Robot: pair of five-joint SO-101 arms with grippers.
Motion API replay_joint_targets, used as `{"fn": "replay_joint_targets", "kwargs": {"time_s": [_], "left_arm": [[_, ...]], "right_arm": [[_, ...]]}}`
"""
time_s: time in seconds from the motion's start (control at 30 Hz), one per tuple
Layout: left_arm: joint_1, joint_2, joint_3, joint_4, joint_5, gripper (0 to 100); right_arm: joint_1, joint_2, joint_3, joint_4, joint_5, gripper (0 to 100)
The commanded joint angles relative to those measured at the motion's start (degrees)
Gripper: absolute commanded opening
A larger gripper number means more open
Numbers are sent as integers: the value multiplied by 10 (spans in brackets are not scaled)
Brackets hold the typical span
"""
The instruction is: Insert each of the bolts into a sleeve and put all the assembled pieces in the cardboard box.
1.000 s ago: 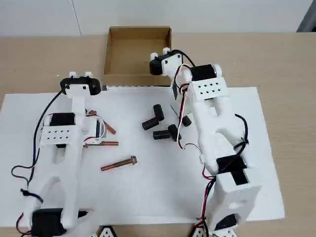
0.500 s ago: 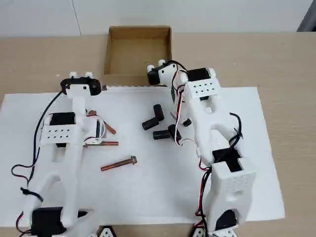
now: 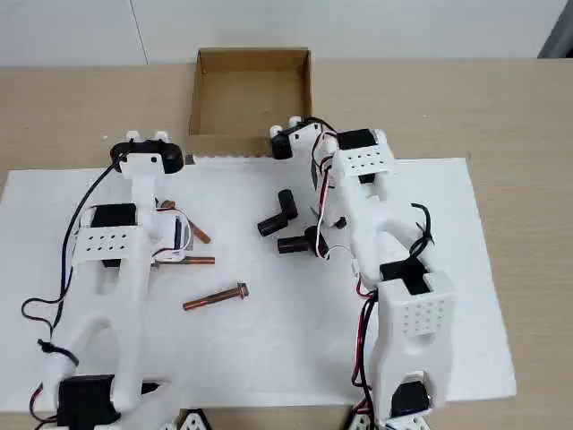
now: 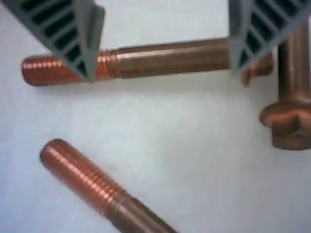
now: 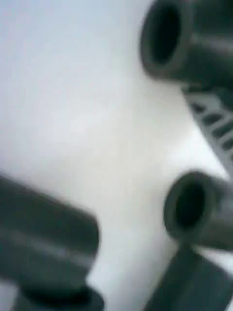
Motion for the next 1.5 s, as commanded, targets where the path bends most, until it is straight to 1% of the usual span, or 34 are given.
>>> {"fn": "replay_joint_targets", "kwargs": {"time_s": [0.0, 0.13, 0.23, 0.3, 0.37, 0.43, 0.53, 0.63, 0.73, 0.97, 1.13, 1.37, 1.47], "left_arm": [[-3, -2, -19, -6, -2, 177], [-4, -5, -22, 7, -1, 177], [-4, -6, -25, 18, -3, 177], [-11, -6, -40, 40, -4, 173], [-24, -1, -71, 69, -4, 145], [-45, -1, -105, 92, -24, 115], [-65, 0, -172, 130, -56, 109], [-69, 13, -246, 171, -92, 109], [-69, 69, -333, 229, -116, 108], [-69, 265, -558, 342, -188, 104], [-82, 373, -637, 345, -224, 104], [-84, 469, -693, 345, -269, 107], [-84, 504, -729, 344, -274, 108]], "right_arm": [[0, 0, -4, -5, 2, 8], [0, -26, -13, 16, 0, 7], [0, -67, -17, 30, -26, 7], [0, -103, -17, 47, -33, 7], [0, -138, -17, 65, -34, 6], [0, -166, -17, 82, -34, 5], [9, -193, -17, 107, -34, 5], [29, -199, -17, 123, -34, 5], [51, -200, -17, 138, -34, 6], [100, -196, -13, 148, -34, 6], [123, -196, -12, 147, -32, 6], [131, -158, -12, 147, -32, 7], [131, -145, -12, 144, -32, 7]]}}
